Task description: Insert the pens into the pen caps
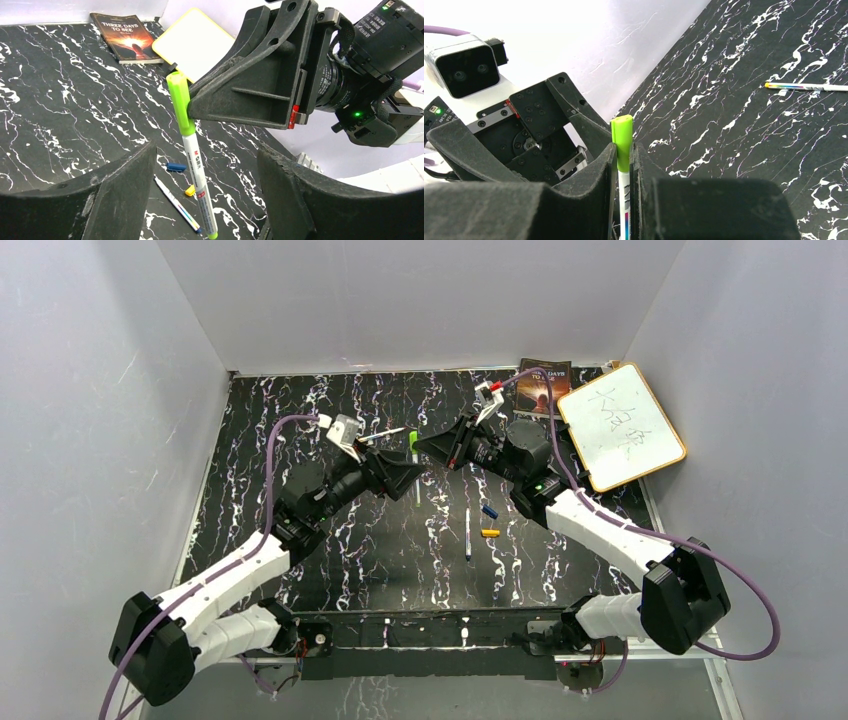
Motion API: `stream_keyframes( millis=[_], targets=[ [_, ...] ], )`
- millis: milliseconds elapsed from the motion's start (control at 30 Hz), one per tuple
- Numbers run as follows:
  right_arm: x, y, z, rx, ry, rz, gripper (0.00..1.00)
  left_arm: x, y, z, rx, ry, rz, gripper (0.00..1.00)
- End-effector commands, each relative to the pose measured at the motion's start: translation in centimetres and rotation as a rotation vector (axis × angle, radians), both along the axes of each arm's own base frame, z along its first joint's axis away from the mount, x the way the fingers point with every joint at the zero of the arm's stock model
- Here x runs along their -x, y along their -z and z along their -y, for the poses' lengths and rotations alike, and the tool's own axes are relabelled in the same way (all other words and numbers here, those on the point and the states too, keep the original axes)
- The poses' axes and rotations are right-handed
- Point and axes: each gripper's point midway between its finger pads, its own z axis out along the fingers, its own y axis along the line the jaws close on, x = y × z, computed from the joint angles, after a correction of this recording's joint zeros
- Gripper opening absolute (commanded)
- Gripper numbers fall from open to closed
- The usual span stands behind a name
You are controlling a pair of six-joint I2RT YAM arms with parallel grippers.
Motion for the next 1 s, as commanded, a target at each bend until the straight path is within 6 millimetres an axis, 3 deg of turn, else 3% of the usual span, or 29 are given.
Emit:
stream_keyframes(
  millis=[0, 500, 700, 767, 867, 967],
  targets=[
    [-0.2, -3.5, 0.4, -0.058, 0.021, 0.096, 0.0, 0.7, -2.0, -0.9, 0.027, -0.01, 0.056, 0.72],
    [0.4, -5.2, 0.5, -0.093, 0.004, 0.121, 0.0, 1.3, 0.0, 0.7, 0.029, 0.083, 0.005, 0.6],
    [0.6, -5.5, 0.5, -0.096, -0.002, 0.126, 0.0, 1.1, 0.4, 0.8, 0.03, 0.078, -0.006, 0.49],
    [0.8, -5.4, 0.5, -0.096, -0.012, 0.125, 0.0, 1.0, 0.5, 0.8, 0.032, 0.074, -0.011, 0.41],
    [1.1, -5.5, 0.5, -0.1, -0.019, 0.123, 0.0, 0.7, 0.6, 0.7, 0.033, 0.056, -0.018, 0.18],
    [1.3, -5.4, 0.6, -0.1, -0.021, 0.121, 0.0, 0.4, 0.7, 0.7, 0.028, 0.05, -0.024, 0.03]
  ],
)
